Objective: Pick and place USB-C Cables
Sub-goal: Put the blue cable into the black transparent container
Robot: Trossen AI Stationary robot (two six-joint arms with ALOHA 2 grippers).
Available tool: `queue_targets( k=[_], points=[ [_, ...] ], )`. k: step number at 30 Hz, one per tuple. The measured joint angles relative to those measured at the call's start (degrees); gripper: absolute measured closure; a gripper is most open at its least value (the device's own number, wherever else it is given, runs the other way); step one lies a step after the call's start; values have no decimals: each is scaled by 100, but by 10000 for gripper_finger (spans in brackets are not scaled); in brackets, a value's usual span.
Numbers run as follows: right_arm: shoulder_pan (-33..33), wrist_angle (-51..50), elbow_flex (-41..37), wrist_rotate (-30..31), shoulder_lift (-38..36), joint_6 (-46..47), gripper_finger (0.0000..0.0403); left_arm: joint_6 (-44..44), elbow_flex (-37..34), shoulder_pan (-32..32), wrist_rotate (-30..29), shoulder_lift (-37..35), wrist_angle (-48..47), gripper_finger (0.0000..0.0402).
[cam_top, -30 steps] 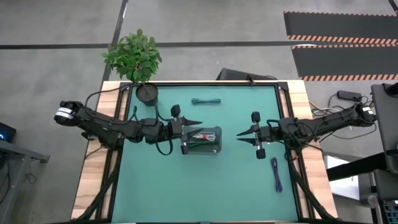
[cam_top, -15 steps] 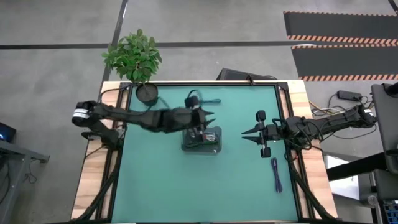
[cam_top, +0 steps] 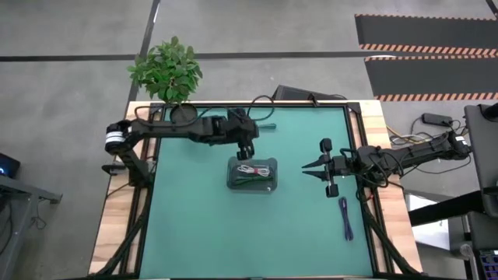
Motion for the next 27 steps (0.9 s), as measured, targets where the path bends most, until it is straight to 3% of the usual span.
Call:
queue_targets(
  k=[9,24,27],
  points=[
    [0,38,0,-2,4,7,349,14,-116,337,343,346,1030,308],
    [0,-11,0,-4,7,14,349,-45,-131,365,272,835,1677,308],
    [0,-21,0,-6,7,22,349,13,-131,385,25,896,1833,308]
  ],
)
